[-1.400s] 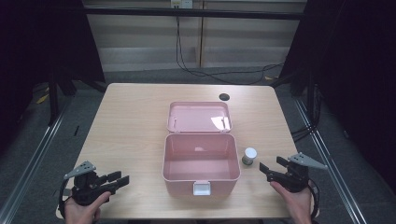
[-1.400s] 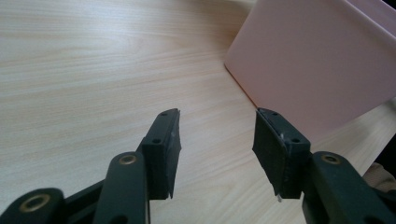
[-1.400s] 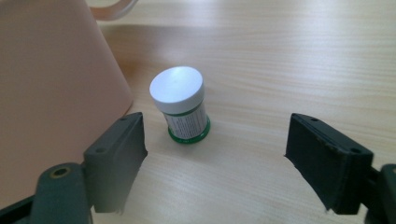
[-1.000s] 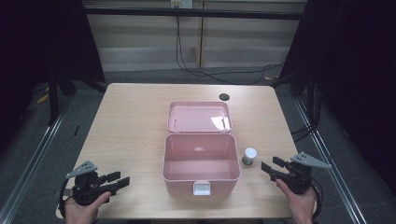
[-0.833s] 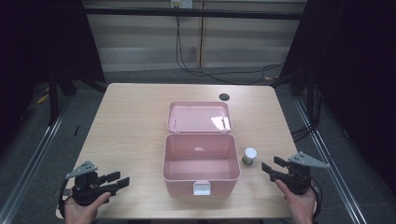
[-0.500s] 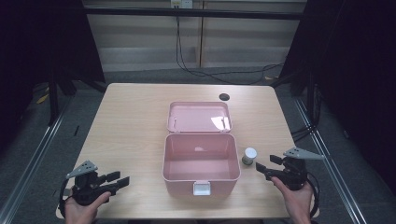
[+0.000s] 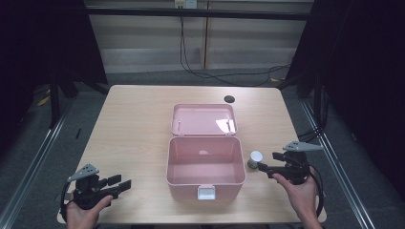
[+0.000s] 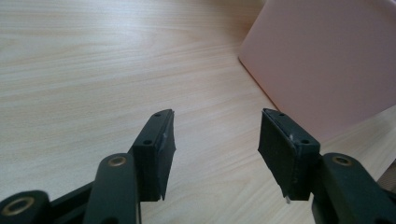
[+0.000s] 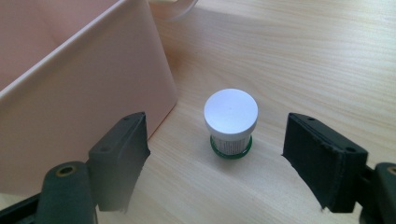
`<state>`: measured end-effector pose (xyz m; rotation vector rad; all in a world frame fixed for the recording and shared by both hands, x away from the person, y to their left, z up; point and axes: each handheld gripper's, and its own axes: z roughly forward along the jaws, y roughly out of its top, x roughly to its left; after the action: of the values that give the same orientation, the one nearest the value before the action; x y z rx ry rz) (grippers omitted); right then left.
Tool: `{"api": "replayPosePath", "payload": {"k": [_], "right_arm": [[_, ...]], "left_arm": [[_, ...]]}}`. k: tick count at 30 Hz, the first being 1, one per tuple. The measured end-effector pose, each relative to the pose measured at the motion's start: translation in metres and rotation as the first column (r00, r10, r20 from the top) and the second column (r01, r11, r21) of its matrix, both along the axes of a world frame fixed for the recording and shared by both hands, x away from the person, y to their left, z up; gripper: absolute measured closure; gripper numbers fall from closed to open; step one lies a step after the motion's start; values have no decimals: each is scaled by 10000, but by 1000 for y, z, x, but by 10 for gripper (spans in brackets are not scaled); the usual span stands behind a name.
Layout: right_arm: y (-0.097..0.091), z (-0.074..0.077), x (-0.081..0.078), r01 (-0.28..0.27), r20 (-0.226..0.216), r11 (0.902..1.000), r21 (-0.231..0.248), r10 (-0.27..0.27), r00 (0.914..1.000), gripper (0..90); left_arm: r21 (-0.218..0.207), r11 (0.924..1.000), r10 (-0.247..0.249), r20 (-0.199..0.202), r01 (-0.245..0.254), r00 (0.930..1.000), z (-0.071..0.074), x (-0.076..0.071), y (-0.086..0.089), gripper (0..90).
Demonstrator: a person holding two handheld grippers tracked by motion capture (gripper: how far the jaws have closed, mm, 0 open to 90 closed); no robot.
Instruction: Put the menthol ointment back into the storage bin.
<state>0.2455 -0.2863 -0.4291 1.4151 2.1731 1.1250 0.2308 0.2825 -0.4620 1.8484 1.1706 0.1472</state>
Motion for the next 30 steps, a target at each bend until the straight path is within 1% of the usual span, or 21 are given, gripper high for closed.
{"api": "replayPosePath", "payload": {"k": [1, 2, 5, 6, 8, 10, 13, 14, 15, 16, 18, 19, 20, 23, 24, 25, 26, 27, 28, 29, 30], "right_arm": [[0, 2, 1, -157, -11, 9999, 4, 157, 9999, 311], [0, 3, 2, -291, -67, 9996, 61, 291, 9996, 296], [1, 6, 3, -226, -114, 9997, -63, 225, 9997, 295], [1, 9, 5, -137, -153, 9993, -340, 132, 9998, 296], [1, 11, 8, -110, -208, 9989, -459, 101, 9997, 310], [1, 12, 10, -205, -237, 9984, -521, 193, 9995, 328], [-1, 14, 16, -360, -354, 9984, -425, 345, 9988, 346], [-2, 16, 22, -382, -589, 9980, -504, 353, 9976, 361], [-2, 16, 22, -382, -589, 9980, -504, 353, 9976, 361], [-2, 17, 28, -465, -841, 9982, -389, 431, 9955, 383], [1, 18, 33, -620, -1146, 9960, -643, 543, 9919, 391], [1, 18, 33, -620, -1146, 9960, -643, 543, 9919, 391], [4, 18, 36, -649, -1249, 9950, -763, 551, 9906, 366], [8, 19, 37, -632, -1236, 9948, -797, 531, 9909, 345], [11, 19, 39, -888, -1333, 9929, -787, 778, 9880, 325], [11, 19, 39, -888, -1333, 9929, -787, 778, 9880, 325], [13, 20, 44, -1060, -1728, 9907, -858, 900, 9808, 327], [13, 20, 44, -1060, -1728, 9907, -858, 900, 9808, 327], [13, 21, 48, -1090, -1942, 9889, -1012, 878, 9770, 390], [13, 21, 48, -1090, -1942, 9889, -1012, 878, 9770, 390], [14, 21, 51, -1299, -2182, 9839, -1225, 1010, 9707, 408]], "left_arm": [[0, 10000, 0, 0, 0, 10000, 0, 0, 0, 456], [25, 9999, -120, 29, 120, 9999, 0, 0, 0, 449], [89, 9999, -112, 58, 111, 9999, 1, 0, 0, 441], [126, 9999, -118, 17, 118, 9999, 0, 0, 0, 438], [169, 9998, -109, 9, 109, 9999, 0, 0, 0, 437], [168, 9998, -125, 10, 125, 9999, 0, -1, -1, 437], [201, 9996, -196, -3, 196, 9998, 0, 0, -1, 436], [189, 9995, -241, -34, 241, 9997, 0, 0, -1, 440], [189, 9995, -241, -34, 241, 9997, 0, 0, -1, 443], [166, 9995, -251, -54, 252, 9997, 0, 1, -1, 443], [145, 9995, -278, -46, 279, 9996, 0, 1, 0, 443], [145, 9995, -278, -46, 279, 9996, 0, 1, 0, 443], [127, 9995, -286, -49, 287, 9996, 0, 0, 0, 444], [71, 9997, -238, -31, 238, 9997, 0, 0, 0, 442], [110, 9996, -273, -40, 274, 9996, 1, 0, 0, 441], [121, 9995, -303, -55, 304, 9995, 0, 0, -1, 441], [137, 9995, -295, -56, 296, 9995, 0, 0, -1, 439], [173, 9993, -327, -56, 328, 9995, 0, 0, -1, 439], [184, 9993, -331, -54, 332, 9994, 0, 0, -1, 436], [184, 9993, -331, -54, 332, 9994, 0, 0, -1, 435], [121, 9995, -275, -75, 276, 9996, 0, 0, -1, 433]]}}
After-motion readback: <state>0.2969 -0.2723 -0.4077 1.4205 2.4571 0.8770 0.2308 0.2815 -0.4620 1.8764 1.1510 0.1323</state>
